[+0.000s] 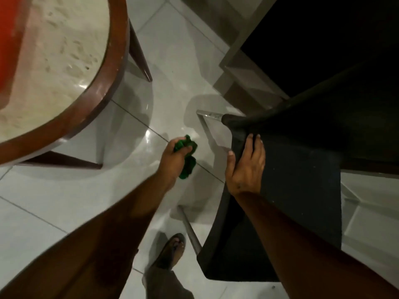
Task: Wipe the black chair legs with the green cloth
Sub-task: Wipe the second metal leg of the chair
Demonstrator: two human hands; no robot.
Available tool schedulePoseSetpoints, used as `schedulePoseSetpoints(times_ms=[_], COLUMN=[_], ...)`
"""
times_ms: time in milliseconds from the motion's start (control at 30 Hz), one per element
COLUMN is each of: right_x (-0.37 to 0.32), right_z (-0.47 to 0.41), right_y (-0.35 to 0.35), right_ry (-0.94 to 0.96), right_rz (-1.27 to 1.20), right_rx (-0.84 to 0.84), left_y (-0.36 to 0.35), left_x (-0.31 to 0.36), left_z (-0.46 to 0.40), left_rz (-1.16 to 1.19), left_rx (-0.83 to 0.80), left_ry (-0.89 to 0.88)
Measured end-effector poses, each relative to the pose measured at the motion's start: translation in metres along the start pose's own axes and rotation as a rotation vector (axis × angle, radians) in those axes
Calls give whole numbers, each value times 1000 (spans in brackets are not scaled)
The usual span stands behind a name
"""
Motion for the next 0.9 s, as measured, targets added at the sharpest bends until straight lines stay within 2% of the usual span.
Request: schedulePoseSetpoints(times_ms=[167, 333, 433, 567, 667, 800, 900], right_x=[4, 20, 6, 5, 12, 14, 9], right_z=[-1, -10, 1, 5, 4, 4, 1], right_y=[0, -11, 3, 4, -1, -1, 0], right_ry=[18, 15, 16, 48, 58, 55, 40], right_rz=[-26, -63, -92, -95, -98, -107, -83], right_rx=[34, 48, 73, 93, 90, 78, 55], left_y=[-14, -83, -116, -138, -138, -141, -143], left_x=[20, 54, 82, 56, 27, 28, 49], left_z=[-46, -107, -125, -180, -218, -221, -186], left_rz=[10, -10, -116, -289, -267, -153, -82], left_rx=[60, -10, -59, -85, -190, -245, -201], left_ry=[-18, -131, -186, 38, 160, 120, 60])
Point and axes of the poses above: each hand's wrist, its own z-axis away from the middle knuckle, its own y-axis out of the back of the hand, x = y × z, the point moved 10 cm from there along -z, towards the middle knuckle, and after that the axes turned 3 degrees about -z, right-handed, at the moved point
